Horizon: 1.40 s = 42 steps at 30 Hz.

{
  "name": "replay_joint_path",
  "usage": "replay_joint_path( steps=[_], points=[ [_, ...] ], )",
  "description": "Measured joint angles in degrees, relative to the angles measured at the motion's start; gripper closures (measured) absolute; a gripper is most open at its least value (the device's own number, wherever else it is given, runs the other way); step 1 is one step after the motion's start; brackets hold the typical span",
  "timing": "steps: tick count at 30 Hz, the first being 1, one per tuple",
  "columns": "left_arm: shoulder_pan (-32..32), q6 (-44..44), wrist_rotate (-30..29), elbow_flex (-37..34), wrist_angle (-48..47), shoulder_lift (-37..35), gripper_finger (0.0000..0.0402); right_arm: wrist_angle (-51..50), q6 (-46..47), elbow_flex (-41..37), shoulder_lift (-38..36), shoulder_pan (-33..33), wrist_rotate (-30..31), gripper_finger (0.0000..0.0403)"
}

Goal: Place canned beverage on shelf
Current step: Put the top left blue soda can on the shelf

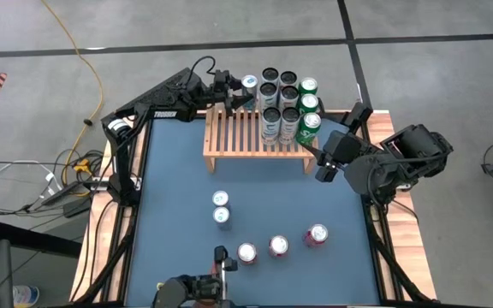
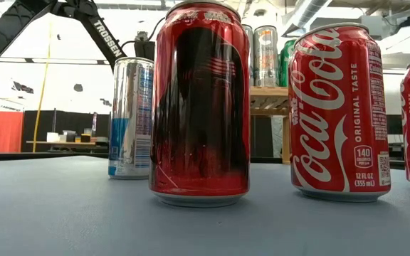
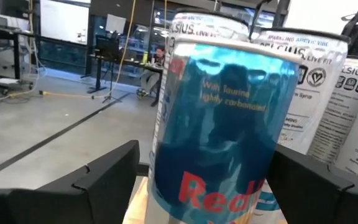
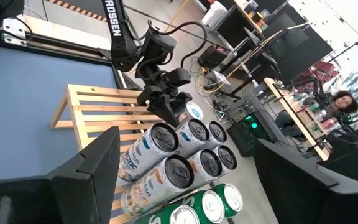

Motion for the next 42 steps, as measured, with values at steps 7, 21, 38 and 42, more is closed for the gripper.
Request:
replay_joint_path(
  steps=[7, 21, 38, 42],
  points=[
    [0.28, -4.96, -0.57, -0.02, -0.18, 0.00, 0.0086, 0.01, -0.03, 0.02, 0.00, 0.00, 0.02, 0.0088],
    [0.20, -7.17, 0.07, -0.04, -1.51, -0.08, 0.0047, 0.00, 0.30, 0.00, 0.00, -0.74, -0.68, 0.0088],
    [4.13, 14.08, -0.55, -0.04, -35.70, -12.38, 0.0043, 0.00, 1.01, 0.02, 0.00, -0.74, -1.11, 0.0088],
    [4.05, 19.01, -1.39, -0.04, -41.76, -14.98, 0.0044, 0.01, 1.01, 0.02, 0.00, -0.76, -1.14, 0.0088]
  ],
)
